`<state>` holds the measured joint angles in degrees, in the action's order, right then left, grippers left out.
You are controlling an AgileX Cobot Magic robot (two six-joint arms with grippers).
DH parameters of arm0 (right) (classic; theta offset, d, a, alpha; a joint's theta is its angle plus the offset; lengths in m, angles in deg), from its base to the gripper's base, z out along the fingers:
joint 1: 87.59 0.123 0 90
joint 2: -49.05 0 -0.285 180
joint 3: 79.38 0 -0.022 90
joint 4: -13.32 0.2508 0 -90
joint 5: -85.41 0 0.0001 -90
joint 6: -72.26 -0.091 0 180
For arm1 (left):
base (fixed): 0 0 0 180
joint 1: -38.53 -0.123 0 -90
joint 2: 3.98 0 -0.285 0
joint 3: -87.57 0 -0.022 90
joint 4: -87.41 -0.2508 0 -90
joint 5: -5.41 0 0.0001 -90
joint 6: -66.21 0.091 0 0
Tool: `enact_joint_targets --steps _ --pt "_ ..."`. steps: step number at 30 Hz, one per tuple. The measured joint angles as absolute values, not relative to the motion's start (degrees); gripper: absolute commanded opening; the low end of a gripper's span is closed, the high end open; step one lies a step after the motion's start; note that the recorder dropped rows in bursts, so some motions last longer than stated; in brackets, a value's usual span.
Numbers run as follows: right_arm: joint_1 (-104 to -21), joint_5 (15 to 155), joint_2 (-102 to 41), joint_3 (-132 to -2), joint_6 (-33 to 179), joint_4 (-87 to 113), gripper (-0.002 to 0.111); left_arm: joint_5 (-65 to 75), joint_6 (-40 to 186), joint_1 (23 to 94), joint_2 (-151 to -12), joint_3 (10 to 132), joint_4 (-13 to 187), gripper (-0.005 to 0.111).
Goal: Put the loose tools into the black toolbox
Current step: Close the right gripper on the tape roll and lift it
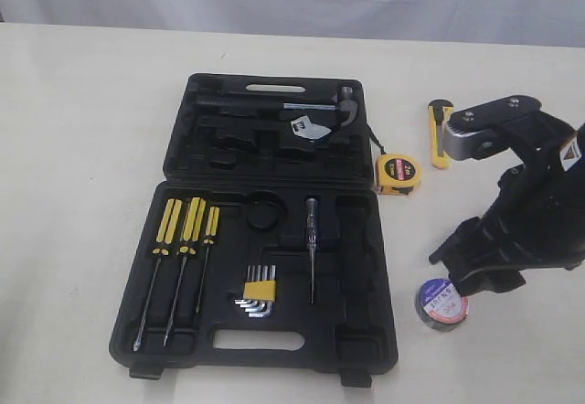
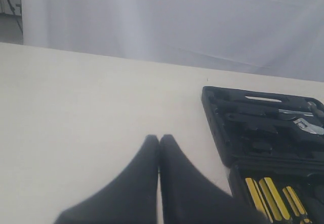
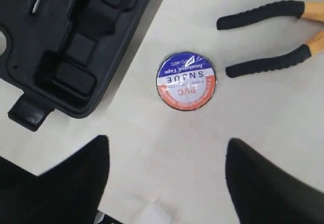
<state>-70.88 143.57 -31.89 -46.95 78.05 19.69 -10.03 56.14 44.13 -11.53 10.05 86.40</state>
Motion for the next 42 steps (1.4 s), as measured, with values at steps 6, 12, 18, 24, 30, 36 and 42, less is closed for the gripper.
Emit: enact_joint_targets --steps 6,12,18,24,30,36,42 --pt "-70.74 142.5 -34.76 -46.95 80.77 19.69 0.065 -10.03 56.14 44.13 -11.53 10.05 86.4 0.0" --pt "-70.74 138.69 -40.32 -46.95 82.68 19.69 0.065 -10.03 56.14 44.13 -11.53 10.05 86.4 0.0" --pt "-70.74 135.49 -48.3 -46.95 84.68 19.69 0.065 -10.03 56.14 44.13 -11.53 10.05 86.4 0.0" --pt "-70.74 132.03 -55.2 -46.95 87.56 20.08 0.07 -10.03 56.14 44.13 -11.53 10.05 86.4 0.0" --pt "-70.54 129.88 -57.6 -46.95 88.39 20.3 0.07 -10.03 56.14 44.13 -11.53 10.05 86.4 0.0" --pt "-70.54 129.43 -59.71 -47.05 88.51 20.53 0.044 -10.03 56.14 44.13 -11.53 10.05 86.4 0.0" --pt "-70.54 129.43 -59.35 -47.05 87.41 20.53 0.036 -10.03 56.14 44.13 -11.53 10.05 86.4 0.0"
